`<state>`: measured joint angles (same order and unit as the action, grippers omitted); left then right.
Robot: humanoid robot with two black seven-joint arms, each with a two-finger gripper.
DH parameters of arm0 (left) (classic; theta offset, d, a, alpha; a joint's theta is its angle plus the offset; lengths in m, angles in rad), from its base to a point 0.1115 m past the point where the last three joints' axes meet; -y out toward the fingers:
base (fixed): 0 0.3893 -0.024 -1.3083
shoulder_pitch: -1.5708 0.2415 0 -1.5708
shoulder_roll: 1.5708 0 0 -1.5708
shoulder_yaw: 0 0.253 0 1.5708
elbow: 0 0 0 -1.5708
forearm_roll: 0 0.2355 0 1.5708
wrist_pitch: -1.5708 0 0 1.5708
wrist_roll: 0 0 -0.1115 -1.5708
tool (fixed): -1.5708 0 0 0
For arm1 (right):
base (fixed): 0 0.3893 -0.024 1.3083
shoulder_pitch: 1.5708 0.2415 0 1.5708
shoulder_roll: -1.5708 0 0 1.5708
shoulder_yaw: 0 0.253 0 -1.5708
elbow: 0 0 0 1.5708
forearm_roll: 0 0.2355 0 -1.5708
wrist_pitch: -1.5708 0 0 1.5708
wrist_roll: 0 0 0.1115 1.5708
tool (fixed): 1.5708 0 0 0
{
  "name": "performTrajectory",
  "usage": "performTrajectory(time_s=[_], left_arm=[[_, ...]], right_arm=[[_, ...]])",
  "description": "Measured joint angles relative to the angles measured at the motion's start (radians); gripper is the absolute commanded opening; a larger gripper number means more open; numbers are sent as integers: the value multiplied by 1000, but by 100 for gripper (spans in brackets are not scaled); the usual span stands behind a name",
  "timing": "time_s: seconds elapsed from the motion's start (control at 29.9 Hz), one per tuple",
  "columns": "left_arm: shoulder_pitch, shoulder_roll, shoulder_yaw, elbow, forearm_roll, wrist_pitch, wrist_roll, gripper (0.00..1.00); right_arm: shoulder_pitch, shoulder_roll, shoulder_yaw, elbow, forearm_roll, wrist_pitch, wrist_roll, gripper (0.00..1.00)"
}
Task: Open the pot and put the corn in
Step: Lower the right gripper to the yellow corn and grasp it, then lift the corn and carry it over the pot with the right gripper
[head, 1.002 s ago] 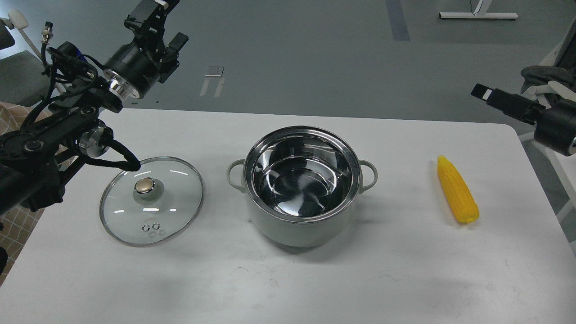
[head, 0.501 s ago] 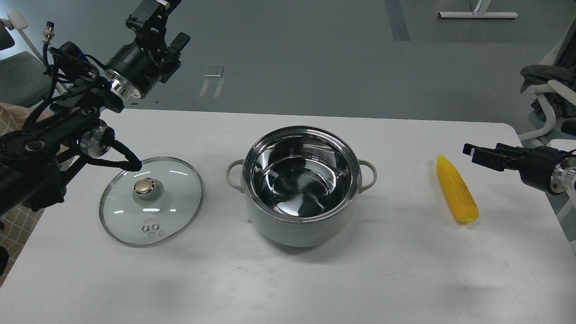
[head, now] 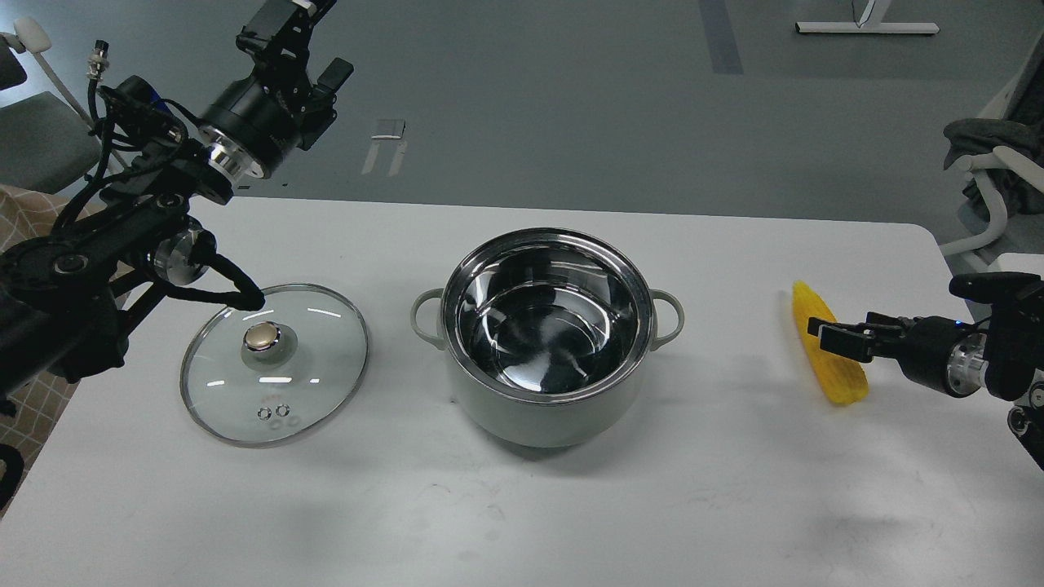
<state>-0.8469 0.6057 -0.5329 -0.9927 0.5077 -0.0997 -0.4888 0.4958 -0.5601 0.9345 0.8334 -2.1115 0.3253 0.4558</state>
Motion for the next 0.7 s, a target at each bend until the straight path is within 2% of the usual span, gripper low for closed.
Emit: performTrajectory(time_s=[0.17,0.37,0.47,0.5,0.53,0.6,0.7], left_arm=[[0,2,0,0,1,0,0,97],[1,1,0,0,2,0,0,97],[1,0,0,0,2,0,0,97],[2,-1,0,0,2,0,0,97],[2,-1,0,0,2,0,0,97],[2,-1,0,0,2,0,0,97],[2,-1,0,0,2,0,0,97]], right_arm=[[0,29,-2,-25,-22,-1,0,100],[0,46,-3,-46,-61,-2,0,91],[-2,50,-3,-51,-68,-2,0,80],[-3,50,-3,-53,-69,-2,0,72],[-3,50,-3,-55,-69,-2,0,69],[-3,51,-3,-58,-70,-2,-2,51],[-9,51,-3,-59,-70,-2,-3,31]])
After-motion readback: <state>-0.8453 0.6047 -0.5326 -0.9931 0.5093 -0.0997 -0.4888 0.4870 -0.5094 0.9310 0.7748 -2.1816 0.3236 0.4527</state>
